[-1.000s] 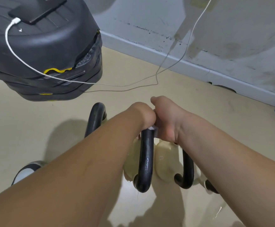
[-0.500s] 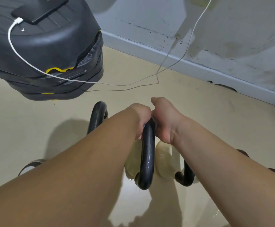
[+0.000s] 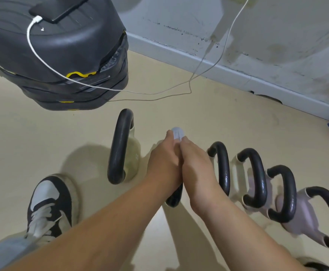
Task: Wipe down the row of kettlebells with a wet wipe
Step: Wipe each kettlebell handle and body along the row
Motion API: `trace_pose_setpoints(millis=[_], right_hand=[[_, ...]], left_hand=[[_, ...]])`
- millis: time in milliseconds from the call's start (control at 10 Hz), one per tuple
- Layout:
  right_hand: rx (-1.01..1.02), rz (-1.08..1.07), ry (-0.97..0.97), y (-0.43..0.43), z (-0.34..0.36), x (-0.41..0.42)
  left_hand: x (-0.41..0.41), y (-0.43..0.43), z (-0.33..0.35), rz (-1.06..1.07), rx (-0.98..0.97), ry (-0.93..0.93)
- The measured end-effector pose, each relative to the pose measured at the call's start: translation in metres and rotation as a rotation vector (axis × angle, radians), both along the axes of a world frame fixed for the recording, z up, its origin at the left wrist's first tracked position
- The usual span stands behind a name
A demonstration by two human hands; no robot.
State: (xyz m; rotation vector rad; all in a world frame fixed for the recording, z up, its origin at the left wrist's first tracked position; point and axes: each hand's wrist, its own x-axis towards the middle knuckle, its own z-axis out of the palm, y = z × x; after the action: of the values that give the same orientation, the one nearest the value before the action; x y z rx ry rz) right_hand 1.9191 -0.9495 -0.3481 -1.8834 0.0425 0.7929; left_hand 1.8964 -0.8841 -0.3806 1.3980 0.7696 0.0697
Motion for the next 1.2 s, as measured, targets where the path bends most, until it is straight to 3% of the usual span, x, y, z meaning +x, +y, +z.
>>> trace_pose_setpoints(millis=[200,300,400,500,700,800,900,1100,1200], right_hand=[[-0.001,-0.01,0.052,-0.019,0.028,-0.008],[-0.056,-0.028,-0.004,-0.015,0.032,0.009],[-0.149,-0.064,0.073,0.003,0.028,0.039],[-0.155,-0.119,0.174,0.022,0.03,0.059],[-0.103,-0.171,0.241,0.023,0.024,0.061],[-0.069,-0.174,0.193,0.013,0.023,0.048],[-0.049,-0.128,0.111,-0.002,0.019,0.023],[0.005,-0.135,-0.041,-0.037,-0.003,-0.039],[0.022,-0.124,-0.062,-0.049,-0.009,-0.061]], left_hand=[[-0.017,-0.019,0.018,0.123,-0.327,-0.025],[-0.017,-0.013,0.013,0.133,0.039,0.039],[0.008,0.019,0.016,0.085,0.332,0.232],[0.044,0.042,0.028,-0.098,0.347,0.381],[0.066,0.04,0.029,-0.153,0.157,0.363],[0.048,0.029,0.026,-0.031,0.135,0.349],[0.013,0.003,0.021,0.036,0.199,0.213],[-0.053,-0.035,0.004,-0.039,0.254,0.023],[-0.071,-0.046,-0.005,0.056,0.116,0.021]])
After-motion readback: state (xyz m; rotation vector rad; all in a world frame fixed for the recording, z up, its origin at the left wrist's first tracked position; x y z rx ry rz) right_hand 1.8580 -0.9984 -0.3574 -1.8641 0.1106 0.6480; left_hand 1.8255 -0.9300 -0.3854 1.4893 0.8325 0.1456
